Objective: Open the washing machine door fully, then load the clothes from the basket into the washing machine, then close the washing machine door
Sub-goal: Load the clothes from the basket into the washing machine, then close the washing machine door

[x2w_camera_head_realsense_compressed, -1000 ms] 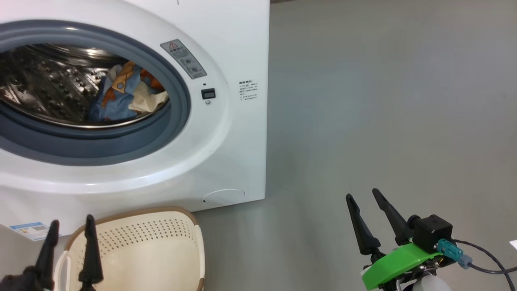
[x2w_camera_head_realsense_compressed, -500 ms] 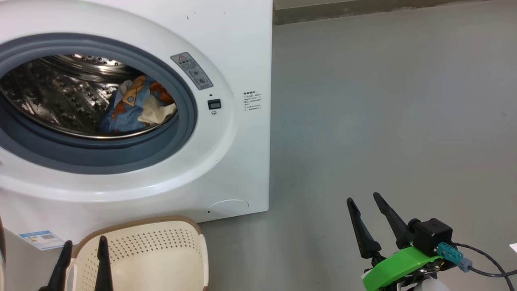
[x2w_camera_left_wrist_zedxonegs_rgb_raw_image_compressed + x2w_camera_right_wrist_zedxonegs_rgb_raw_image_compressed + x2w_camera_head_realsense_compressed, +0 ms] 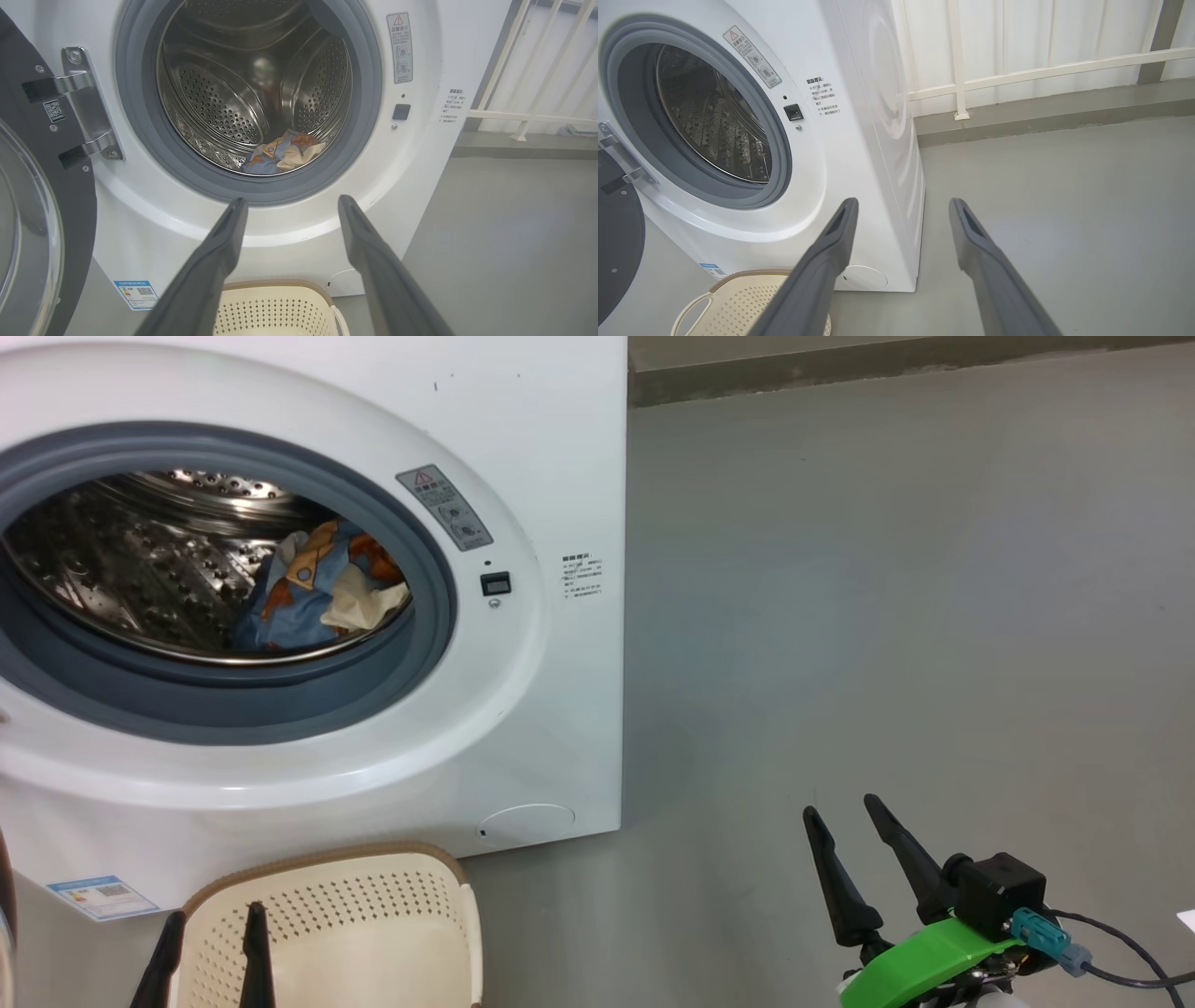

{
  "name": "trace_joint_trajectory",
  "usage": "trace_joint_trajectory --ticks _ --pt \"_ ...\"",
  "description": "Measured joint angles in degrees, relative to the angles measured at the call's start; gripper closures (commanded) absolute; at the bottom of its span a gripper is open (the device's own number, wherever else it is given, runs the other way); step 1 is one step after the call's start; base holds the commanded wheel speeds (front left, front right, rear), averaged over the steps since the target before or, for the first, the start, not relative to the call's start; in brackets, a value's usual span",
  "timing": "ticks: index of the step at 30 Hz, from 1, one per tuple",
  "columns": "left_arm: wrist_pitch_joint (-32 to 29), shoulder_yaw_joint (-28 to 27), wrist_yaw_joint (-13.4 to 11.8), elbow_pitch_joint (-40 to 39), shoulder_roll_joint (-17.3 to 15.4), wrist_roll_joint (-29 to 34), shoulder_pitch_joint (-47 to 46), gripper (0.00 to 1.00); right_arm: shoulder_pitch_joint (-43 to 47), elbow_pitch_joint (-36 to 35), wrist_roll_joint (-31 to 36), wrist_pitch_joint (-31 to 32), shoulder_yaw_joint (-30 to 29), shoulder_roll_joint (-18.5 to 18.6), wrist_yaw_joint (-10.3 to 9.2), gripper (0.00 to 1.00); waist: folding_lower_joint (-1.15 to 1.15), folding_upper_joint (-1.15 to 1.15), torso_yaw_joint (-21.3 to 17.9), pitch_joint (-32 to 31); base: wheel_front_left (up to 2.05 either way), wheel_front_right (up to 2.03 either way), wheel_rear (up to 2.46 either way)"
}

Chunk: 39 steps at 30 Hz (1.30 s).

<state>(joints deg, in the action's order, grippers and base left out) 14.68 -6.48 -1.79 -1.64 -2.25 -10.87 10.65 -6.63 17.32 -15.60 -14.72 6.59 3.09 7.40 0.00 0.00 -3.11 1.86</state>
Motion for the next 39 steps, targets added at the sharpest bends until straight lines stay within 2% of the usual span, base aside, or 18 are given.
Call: trace_joint_trajectory --ticks 39 --pt "0.0 0.6 -1.8 -0.1 0.0 1.1 0.2 0.00 0.8 0.0 0.0 0.0 0.1 0.0 0.00 0.00 0.00 0.00 -0.1 -0.4 -0.03 0.03 0.00"
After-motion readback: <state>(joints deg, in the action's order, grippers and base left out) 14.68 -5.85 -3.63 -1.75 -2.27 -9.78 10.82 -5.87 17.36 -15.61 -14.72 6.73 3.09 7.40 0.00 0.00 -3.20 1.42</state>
